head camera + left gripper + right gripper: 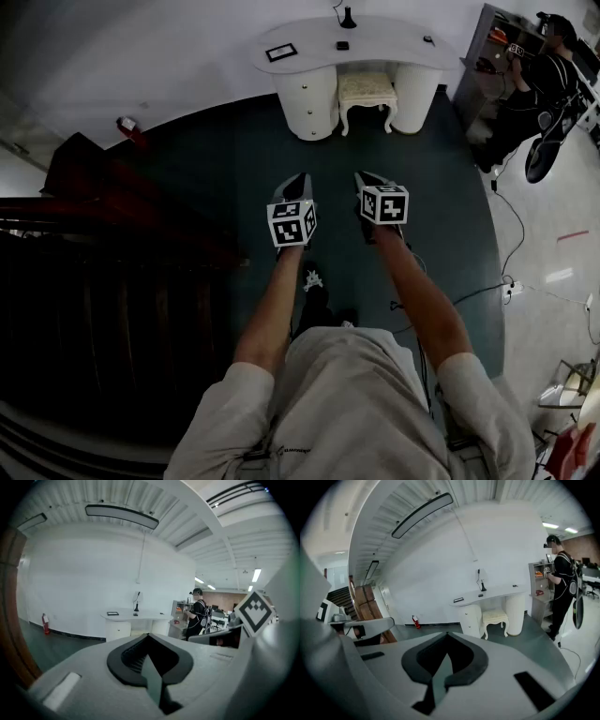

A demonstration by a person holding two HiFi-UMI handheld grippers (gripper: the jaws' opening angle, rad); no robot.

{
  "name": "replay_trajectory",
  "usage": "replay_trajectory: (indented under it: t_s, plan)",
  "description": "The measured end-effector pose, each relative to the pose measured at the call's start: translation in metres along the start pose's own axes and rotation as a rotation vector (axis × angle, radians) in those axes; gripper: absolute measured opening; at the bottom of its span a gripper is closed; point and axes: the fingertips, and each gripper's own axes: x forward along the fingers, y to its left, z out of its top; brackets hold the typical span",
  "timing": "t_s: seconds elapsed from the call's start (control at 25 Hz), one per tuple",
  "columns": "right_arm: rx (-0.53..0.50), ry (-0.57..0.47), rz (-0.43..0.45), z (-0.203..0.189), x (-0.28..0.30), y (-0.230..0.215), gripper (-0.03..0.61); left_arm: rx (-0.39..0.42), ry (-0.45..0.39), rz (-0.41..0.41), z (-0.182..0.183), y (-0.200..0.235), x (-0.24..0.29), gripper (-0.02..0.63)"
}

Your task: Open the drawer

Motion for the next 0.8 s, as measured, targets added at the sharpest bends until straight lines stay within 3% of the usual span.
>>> replay_trajectory:
  t_s: [0.52,0.8]
  plan:
    - [-0.036,0.038,-0.007,0.004,0.029,-0.022,0.015,0.014,-0.019,-0.033,0.01,0.002,0.028,0.009]
    - [0.006,0.038,0.016,0.029,0.106,-0.014,0.015,0.002,-0.019,-0.011,0.016,0.07,0.067,0.009]
